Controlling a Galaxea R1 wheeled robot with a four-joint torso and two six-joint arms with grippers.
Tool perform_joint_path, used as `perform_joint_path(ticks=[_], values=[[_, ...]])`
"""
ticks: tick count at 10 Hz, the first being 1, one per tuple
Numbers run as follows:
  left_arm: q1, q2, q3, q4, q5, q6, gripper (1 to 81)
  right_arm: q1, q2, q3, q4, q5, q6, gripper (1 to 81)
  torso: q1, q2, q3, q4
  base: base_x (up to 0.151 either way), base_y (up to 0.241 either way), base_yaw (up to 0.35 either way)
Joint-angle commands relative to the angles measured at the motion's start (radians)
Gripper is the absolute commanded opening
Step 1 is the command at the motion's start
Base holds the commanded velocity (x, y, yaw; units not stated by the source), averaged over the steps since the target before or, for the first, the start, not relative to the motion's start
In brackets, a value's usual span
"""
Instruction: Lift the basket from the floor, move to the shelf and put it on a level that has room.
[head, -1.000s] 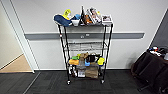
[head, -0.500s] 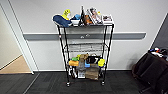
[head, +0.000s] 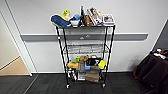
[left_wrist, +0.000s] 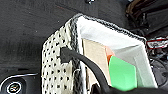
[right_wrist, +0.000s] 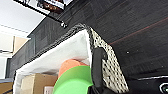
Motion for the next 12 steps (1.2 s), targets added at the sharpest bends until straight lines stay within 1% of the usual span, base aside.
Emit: perform_joint_path(ticks=[1, 12], values=[[-0.113, -0.019, 0.046, 0.006, 0.021, 0.008, 1.0, 0.1, -0.024, 0.029, -0.01, -0.014, 0.004, 1.0, 0.0, 0.0, 0.0, 0.0, 0.127, 0.0, 0.0], [-0.113, -0.015, 0.054, 0.006, 0.024, 0.008, 1.0, 0.098, -0.036, 0.046, -0.01, -0.012, 0.004, 1.0, 0.0, 0.0, 0.0, 0.0, 0.127, 0.0, 0.0]])
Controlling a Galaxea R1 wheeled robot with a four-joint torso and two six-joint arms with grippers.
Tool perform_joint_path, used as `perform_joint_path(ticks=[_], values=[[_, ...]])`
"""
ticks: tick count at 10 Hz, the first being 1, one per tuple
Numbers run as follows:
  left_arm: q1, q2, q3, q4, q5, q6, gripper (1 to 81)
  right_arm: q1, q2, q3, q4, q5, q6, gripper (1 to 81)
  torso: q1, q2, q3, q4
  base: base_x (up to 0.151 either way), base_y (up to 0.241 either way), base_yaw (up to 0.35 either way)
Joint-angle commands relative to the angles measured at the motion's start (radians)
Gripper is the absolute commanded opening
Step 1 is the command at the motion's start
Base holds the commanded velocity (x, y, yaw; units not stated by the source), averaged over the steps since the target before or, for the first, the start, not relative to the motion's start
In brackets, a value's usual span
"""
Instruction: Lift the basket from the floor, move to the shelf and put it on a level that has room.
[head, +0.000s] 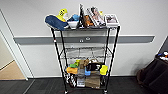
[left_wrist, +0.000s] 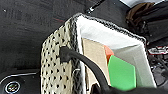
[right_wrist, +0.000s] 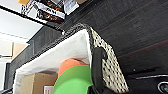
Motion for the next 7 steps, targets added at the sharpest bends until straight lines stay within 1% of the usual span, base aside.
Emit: perform_joint_path(ticks=[1, 7], values=[[-0.115, -0.023, 0.055, 0.006, 0.022, 0.008, 1.0, 0.103, -0.031, 0.044, -0.01, -0.012, 0.004, 1.0, 0.0, 0.0, 0.0, 0.0, 0.127, 0.0, 0.0], [-0.115, -0.021, 0.055, 0.006, 0.022, 0.008, 1.0, 0.103, -0.031, 0.041, -0.01, -0.012, 0.004, 1.0, 0.0, 0.0, 0.0, 0.0, 0.127, 0.0, 0.0]])
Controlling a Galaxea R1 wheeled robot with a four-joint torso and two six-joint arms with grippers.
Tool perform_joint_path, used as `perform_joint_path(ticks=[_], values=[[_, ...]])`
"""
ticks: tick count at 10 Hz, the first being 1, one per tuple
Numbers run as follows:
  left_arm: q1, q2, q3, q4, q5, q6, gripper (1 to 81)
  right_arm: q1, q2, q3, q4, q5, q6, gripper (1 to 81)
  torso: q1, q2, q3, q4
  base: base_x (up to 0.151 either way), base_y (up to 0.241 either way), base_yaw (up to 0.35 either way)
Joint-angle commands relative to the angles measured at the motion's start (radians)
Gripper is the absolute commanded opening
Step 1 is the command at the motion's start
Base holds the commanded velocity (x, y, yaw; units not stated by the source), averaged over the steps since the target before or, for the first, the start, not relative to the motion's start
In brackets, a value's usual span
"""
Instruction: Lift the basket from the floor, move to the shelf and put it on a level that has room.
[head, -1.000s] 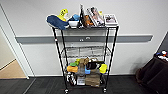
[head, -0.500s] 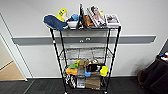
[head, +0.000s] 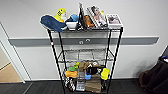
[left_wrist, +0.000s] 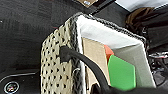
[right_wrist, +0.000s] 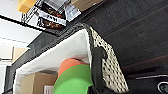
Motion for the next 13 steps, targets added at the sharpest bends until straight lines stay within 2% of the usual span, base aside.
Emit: perform_joint_path(ticks=[1, 13], values=[[-0.114, -0.019, 0.047, 0.004, 0.023, 0.008, 1.0, 0.103, -0.022, 0.031, -0.01, -0.013, 0.004, 1.0, 0.0, 0.0, 0.0, 0.0, 0.126, 0.0, 0.0], [-0.114, -0.019, 0.047, 0.004, 0.021, 0.008, 1.0, 0.1, -0.022, 0.035, -0.014, -0.013, 0.001, 1.0, 0.0, 0.0, 0.0, 0.0, 0.117, 0.0, 0.0]])
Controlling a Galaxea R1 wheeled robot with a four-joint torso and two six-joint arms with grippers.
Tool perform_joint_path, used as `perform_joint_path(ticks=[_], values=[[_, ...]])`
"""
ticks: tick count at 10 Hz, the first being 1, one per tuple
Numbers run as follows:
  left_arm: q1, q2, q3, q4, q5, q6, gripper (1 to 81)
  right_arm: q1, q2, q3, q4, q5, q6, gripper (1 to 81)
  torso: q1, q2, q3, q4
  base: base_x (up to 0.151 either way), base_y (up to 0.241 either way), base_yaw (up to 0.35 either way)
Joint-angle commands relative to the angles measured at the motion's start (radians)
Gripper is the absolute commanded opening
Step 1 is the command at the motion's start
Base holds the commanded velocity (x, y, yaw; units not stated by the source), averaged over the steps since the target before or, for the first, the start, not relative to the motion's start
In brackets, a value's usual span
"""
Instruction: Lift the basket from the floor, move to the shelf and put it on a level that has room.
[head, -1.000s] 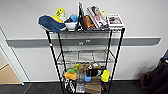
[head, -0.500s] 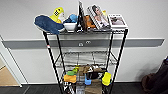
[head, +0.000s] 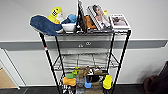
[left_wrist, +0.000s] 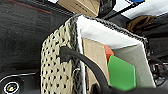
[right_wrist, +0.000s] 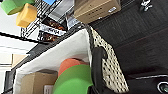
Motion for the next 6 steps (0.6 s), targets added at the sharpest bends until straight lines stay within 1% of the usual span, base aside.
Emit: perform_joint_path(ticks=[1, 6], values=[[-0.114, -0.018, 0.047, 0.004, 0.023, 0.008, 1.0, 0.1, -0.022, 0.036, -0.013, -0.013, 0.002, 1.0, 0.0, 0.0, 0.0, 0.0, 0.108, 0.0, 0.0], [-0.114, -0.015, 0.047, 0.004, 0.024, 0.008, 1.0, 0.1, -0.028, 0.044, -0.013, -0.013, 0.002, 1.0, 0.0, 0.0, 0.0, 0.0, 0.106, 0.0, 0.0]])
